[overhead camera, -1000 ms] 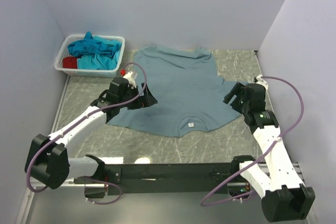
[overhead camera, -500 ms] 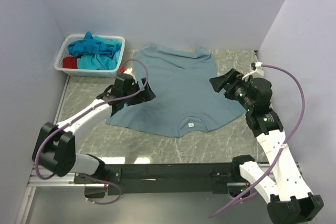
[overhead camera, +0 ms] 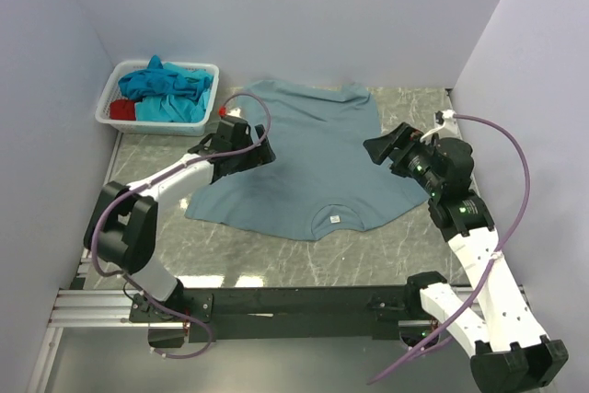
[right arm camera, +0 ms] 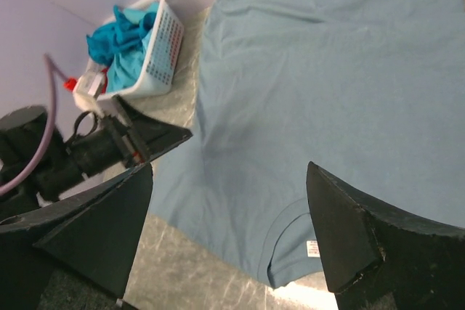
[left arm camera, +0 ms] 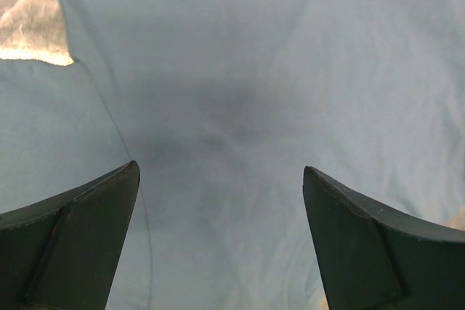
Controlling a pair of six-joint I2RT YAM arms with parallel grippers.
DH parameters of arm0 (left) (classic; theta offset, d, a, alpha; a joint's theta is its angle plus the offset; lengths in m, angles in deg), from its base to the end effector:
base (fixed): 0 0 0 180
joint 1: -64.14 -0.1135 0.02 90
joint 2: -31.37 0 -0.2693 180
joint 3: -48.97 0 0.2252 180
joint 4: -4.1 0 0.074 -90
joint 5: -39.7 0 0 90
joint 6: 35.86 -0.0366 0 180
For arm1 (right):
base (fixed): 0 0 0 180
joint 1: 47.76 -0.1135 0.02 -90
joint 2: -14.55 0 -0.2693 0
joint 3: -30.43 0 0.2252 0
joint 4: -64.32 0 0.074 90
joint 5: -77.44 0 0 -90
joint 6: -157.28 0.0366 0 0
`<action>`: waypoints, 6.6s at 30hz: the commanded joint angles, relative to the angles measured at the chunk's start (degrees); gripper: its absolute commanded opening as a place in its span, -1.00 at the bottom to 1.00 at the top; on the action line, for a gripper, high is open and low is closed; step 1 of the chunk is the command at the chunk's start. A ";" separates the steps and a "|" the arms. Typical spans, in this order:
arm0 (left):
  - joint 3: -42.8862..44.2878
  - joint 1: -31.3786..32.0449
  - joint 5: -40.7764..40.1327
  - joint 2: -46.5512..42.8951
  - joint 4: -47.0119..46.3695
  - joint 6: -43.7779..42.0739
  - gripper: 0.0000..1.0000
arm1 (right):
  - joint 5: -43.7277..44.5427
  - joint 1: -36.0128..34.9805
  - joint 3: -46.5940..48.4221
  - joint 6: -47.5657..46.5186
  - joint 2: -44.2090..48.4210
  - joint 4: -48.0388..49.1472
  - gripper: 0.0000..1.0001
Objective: Fold and stack the t-shirts
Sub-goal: Flatten the tshirt out
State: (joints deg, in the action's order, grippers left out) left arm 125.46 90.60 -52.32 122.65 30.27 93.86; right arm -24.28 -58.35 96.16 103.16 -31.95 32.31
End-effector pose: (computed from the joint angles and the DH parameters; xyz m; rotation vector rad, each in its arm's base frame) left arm 0.2936 -0.1447 0.2528 -0.2900 2.3312 -0.5503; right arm 0.1504 0.0357 0.3587 0.2568 1.8370 0.7567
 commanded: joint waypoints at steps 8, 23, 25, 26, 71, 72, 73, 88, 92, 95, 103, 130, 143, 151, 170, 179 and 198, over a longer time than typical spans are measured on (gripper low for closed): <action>-8.63 0.08 1.58 3.64 -0.96 4.65 0.99 | -1.37 -2.42 2.62 -2.39 -6.14 -0.93 0.86; -13.76 24.57 12.22 0.04 8.53 15.64 0.99 | -3.57 -2.86 -0.36 -5.47 -5.79 2.32 0.88; -11.74 27.93 10.12 -2.68 10.01 15.39 0.99 | -0.68 -2.77 0.25 -5.56 -8.24 0.57 0.88; -9.12 30.30 5.32 -4.17 11.24 14.86 0.99 | -0.14 -2.68 0.60 -5.56 -8.95 -0.14 0.88; 45.65 -13.36 26.54 33.59 0.17 0.88 0.99 | 27.80 6.63 0.25 -3.97 -28.11 -5.42 0.93; 47.40 -13.54 26.20 34.22 1.31 0.71 0.99 | 28.51 7.16 0.43 -3.80 -28.55 -5.50 0.93; 48.38 -13.54 22.62 35.18 4.45 0.27 0.99 | 28.86 7.34 0.69 -3.45 -28.99 -5.76 0.93; 40.91 -9.06 2.21 34.83 13.17 -3.24 0.99 | 25.88 10.33 11.32 -1.69 -46.74 -8.49 0.94; 39.26 -7.74 -0.35 34.66 15.03 -2.21 0.99 | 21.59 10.33 15.62 -1.86 -50.95 -9.10 0.95; 35.21 -7.74 0.09 33.43 13.36 -1.58 0.99 | 20.08 10.33 18.79 -2.74 -54.48 -9.98 0.95; 22.04 -6.60 0.44 27.73 12.57 2.27 0.99 | 15.07 10.33 30.38 -5.90 -65.28 -15.25 0.95; 6.34 21.35 -29.31 -1.64 18.36 15.31 0.99 | 1.26 1.54 69.62 -16.19 -80.35 -19.24 0.96; 19.65 -0.68 -11.24 0.58 6.42 -0.17 0.99 | 16.28 1.45 18.65 -11.09 -38.51 -7.79 1.00; 25.41 -4.13 -15.36 2.92 4.56 -8.62 0.99 | 15.86 2.24 -4.91 -5.47 -21.36 -1.90 0.99; -4.52 -2.64 1.58 0.38 -1.14 1.94 0.99 | 12.34 8.13 0.16 -5.29 -43.03 -5.32 1.00; -3.91 -2.64 1.50 6.53 2.99 2.64 0.99 | 12.08 9.18 17.38 -7.49 -57.80 -12.70 1.00; 16.46 -4.75 -0.08 20.16 5.71 1.76 0.99 | 3.57 14.37 87.09 -15.05 -100.19 -29.26 1.00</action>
State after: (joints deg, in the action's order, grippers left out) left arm 137.50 86.93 -51.86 141.69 35.67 95.79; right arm -16.35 -44.34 178.04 90.20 -130.46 3.15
